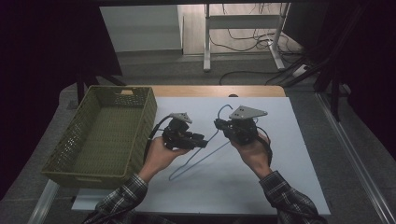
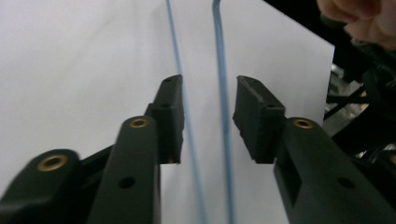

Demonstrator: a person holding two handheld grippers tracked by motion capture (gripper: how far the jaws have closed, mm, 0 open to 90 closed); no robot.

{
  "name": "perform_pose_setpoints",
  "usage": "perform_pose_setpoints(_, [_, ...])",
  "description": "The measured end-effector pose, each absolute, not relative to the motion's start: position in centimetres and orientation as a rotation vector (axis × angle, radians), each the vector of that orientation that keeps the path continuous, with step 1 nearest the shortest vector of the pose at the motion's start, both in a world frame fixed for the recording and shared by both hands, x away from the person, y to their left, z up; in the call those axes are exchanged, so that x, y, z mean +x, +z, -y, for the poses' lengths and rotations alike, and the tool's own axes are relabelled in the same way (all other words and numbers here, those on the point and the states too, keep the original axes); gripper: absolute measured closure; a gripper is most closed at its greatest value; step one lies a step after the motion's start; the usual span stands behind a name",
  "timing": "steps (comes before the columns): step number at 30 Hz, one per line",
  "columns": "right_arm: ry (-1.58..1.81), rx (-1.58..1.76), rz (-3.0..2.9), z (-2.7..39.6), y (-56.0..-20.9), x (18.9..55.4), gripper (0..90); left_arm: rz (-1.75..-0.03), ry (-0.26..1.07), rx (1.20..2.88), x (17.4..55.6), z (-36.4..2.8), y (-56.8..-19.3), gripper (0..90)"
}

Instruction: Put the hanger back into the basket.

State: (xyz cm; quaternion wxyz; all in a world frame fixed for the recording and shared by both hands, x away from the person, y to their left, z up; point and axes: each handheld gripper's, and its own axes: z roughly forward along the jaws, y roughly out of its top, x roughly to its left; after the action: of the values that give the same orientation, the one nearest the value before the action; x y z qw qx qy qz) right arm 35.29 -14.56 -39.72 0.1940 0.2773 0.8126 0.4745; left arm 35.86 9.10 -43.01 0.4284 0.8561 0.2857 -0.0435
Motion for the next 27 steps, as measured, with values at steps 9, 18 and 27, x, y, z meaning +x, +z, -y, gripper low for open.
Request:
perform_pose_setpoints(9, [1.288,0.786,-2.329,13.4,-39.9,34.2,85.2,-0.719,-0.214,2.210,36.1,-7.7,-42.5,70.6])
perform_pose_setpoints(18, [1.305,0.773,-2.308,13.1,-40.4,33.5,83.2,-0.765,-0.171,2.236,35.6,-7.2,-42.4,87.4])
perform_pose_setpoints(27, [1.381,0.839,-2.301,16.2,-39.7,32.8,39.2,-0.794,-0.221,2.136,35.8,-9.7,-41.3,87.5])
